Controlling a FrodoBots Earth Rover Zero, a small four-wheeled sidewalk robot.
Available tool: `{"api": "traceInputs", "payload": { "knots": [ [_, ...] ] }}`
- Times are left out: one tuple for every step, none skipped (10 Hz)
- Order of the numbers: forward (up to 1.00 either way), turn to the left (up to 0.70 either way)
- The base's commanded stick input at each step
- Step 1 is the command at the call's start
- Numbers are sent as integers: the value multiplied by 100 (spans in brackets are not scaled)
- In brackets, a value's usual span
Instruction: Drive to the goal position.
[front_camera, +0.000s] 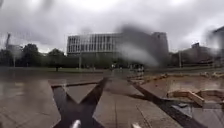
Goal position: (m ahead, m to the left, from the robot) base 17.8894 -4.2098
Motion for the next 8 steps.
{"api": "traceInputs", "payload": {
  "knots": [
    [70, 0],
    [70, 0],
    [70, 0],
    [70, 0],
    [70, 0],
    [70, 0],
    [70, 0],
    [70, 0]
  ]
}}
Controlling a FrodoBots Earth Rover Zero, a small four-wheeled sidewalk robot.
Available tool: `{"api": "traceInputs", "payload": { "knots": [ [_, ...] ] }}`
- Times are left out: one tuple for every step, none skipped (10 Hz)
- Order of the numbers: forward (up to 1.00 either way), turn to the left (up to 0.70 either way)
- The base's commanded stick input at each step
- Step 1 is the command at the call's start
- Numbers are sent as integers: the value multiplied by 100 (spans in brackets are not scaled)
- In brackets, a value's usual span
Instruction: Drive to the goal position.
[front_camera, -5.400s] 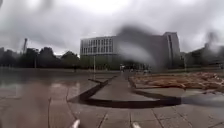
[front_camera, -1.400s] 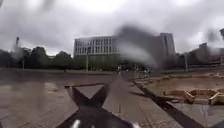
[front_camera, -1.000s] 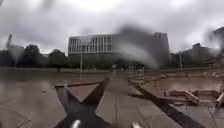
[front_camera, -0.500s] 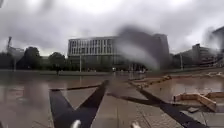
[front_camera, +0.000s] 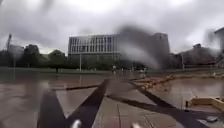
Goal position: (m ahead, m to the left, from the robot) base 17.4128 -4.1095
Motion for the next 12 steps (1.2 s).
{"api": "traceInputs", "payload": {
  "knots": [
    [70, 0],
    [70, 0],
    [70, -14],
    [70, -32],
    [70, -27],
    [70, -14],
    [70, -1],
    [70, 0],
    [70, 0],
    [70, 0],
    [70, -16],
    [70, -30]
  ]
}}
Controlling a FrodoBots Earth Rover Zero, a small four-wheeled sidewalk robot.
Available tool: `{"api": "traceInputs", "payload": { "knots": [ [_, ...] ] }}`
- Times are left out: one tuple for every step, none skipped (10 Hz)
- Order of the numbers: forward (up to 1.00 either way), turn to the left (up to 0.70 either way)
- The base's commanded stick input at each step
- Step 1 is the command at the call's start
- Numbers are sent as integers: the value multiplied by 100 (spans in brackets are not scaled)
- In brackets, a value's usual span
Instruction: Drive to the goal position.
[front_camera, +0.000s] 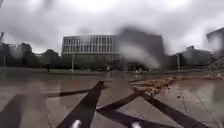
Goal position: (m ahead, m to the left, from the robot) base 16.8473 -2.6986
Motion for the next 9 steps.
{"api": "traceInputs", "payload": {
  "knots": [
    [70, -13],
    [70, 0],
    [70, 0],
    [70, 0],
    [70, 0],
    [70, 0],
    [70, 0],
    [70, 0],
    [70, -13]
  ]
}}
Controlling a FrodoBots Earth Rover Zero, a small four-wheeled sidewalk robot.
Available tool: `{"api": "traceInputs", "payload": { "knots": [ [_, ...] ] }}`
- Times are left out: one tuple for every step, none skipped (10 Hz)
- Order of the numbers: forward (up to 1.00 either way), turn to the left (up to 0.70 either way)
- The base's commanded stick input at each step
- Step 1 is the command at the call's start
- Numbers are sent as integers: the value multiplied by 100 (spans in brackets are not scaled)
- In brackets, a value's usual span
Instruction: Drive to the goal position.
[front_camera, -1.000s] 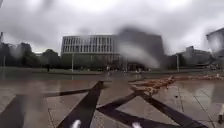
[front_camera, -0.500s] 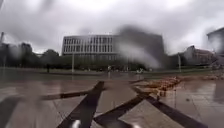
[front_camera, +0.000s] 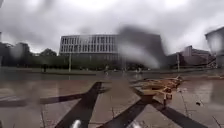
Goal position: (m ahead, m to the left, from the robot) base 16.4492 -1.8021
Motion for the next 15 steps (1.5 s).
{"api": "traceInputs", "payload": {
  "knots": [
    [70, -27],
    [70, -13],
    [70, 0],
    [70, 0],
    [70, 0],
    [70, 0],
    [70, 0],
    [70, 0],
    [70, 0],
    [70, 0],
    [70, 0],
    [70, 0],
    [70, 0],
    [70, 0],
    [70, 0]
  ]
}}
